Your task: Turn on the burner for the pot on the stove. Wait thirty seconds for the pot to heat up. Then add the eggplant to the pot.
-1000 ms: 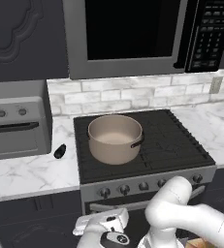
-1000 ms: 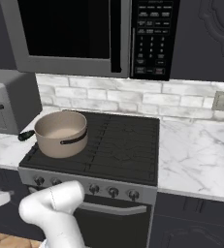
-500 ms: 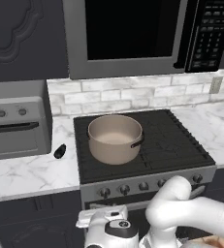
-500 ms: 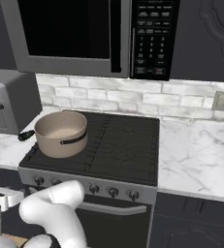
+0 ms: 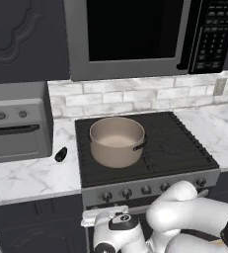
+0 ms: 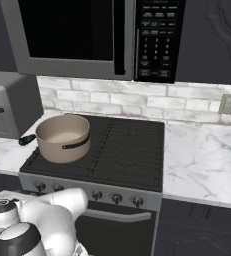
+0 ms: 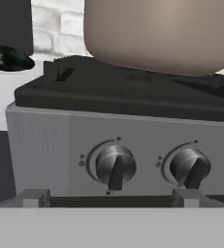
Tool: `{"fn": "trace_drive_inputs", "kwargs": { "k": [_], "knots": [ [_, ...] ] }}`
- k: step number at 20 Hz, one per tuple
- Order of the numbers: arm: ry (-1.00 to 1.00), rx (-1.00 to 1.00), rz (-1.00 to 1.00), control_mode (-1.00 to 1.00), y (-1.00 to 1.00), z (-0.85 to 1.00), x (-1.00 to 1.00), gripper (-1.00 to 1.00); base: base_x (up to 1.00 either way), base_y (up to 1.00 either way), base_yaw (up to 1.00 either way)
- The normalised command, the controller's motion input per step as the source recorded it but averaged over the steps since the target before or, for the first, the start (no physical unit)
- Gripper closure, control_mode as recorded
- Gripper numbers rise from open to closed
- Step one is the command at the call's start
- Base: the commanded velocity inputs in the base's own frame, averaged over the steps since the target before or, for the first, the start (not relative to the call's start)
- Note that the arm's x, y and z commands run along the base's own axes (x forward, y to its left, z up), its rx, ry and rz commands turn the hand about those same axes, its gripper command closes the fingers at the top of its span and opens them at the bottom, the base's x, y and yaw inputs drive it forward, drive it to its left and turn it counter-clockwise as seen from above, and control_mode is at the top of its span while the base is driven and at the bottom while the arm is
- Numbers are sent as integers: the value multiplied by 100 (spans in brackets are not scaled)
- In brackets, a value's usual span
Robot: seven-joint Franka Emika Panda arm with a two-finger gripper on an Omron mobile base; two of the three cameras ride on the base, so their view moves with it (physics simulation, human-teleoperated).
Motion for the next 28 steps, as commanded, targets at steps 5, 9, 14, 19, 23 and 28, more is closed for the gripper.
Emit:
{"fn": "trace_drive_inputs", "kwargs": {
  "k": [5, 9, 14, 19, 23, 28],
  "knots": [
    [-8, 0, 0, -100, 0, -37, 30, -100, 0, 0, 0],
    [-6, 0, 0, -100, 1, -27, 33, -100, 0, 0, 0],
    [-6, 0, 0, -100, 0, -17, 33, -100, 0, 0, 0],
    [-5, 0, 0, -100, 0, -11, 25, -100, 0, 0, 0],
    [-4, 2, 0, -100, 0, 0, 12, -100, 0, 0, 0],
    [-3, 2, 0, -100, -5, 0, 13, -100, 0, 0, 0]
  ]
}}
